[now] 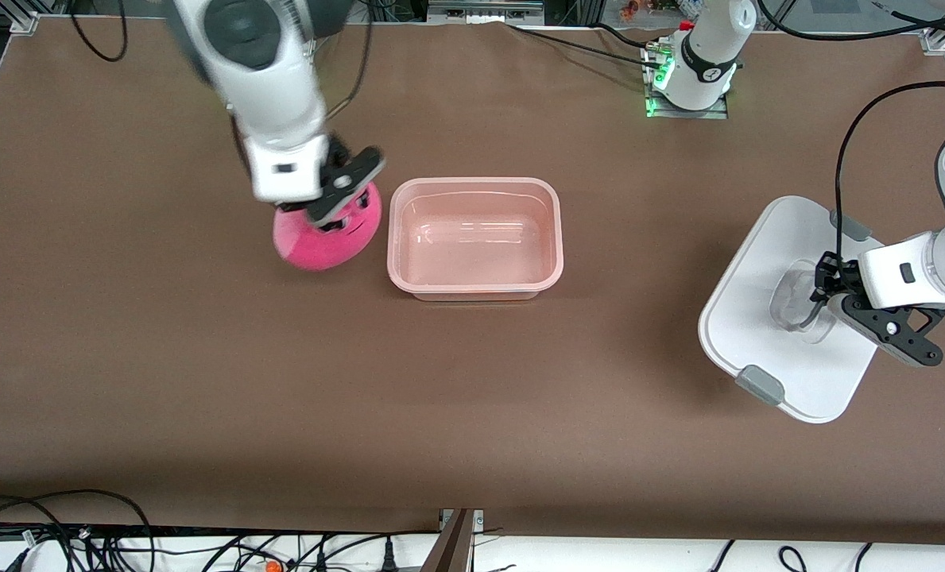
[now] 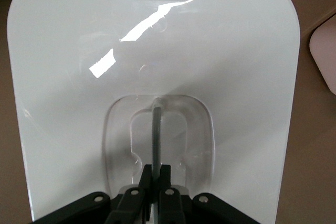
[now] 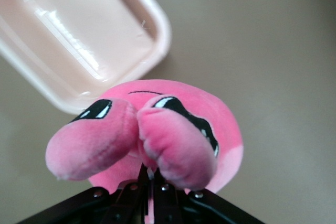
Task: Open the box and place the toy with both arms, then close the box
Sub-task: 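Lift the toy and carry it over the box with the right gripper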
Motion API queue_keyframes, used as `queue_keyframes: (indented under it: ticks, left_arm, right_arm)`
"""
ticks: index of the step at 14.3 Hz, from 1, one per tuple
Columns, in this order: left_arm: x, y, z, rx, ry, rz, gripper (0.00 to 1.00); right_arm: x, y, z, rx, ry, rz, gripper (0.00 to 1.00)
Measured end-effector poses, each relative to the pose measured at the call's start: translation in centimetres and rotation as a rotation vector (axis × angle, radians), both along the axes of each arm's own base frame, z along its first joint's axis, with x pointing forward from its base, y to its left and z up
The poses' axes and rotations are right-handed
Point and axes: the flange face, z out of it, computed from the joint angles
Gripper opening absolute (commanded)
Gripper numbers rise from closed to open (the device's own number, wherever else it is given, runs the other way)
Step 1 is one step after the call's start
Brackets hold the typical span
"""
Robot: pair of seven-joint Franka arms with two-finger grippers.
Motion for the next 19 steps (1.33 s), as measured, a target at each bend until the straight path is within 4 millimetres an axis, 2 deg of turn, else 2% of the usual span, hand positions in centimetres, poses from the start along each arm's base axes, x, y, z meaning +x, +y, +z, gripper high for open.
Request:
queue_keyframes:
  ticks: [3,10,12,16,19]
  left_arm:
    - [0.0,-0.1,0.0,0.0,0.0,-0.001,0.0]
    - [0.0,-0.1,0.0,-0.001,-0.001,-0.001,0.0]
    - [0.0,-0.1,0.0,-0.001,-0.001,-0.001,0.0]
    - [0.0,-0.1,0.0,-0.001,-0.001,-0.001,0.0]
    - [0.0,-0.1,0.0,-0.001,-0.001,-0.002,0.0]
  right_arm:
    - [-1.6,4.8,0.4,-0.021,0.02,0.069,0.0]
    - [-2.1,13.8,-4.7,-0.09,-0.018,0.2,0.0]
    - [-1.8,15.0,-5.7,-0.098,-0.026,0.212,0.0]
    - [-0.9,15.1,-6.7,-0.105,-0.02,0.236,0.0]
    - [-1.1,15.8,-8.0,-0.122,-0.021,0.254,0.0]
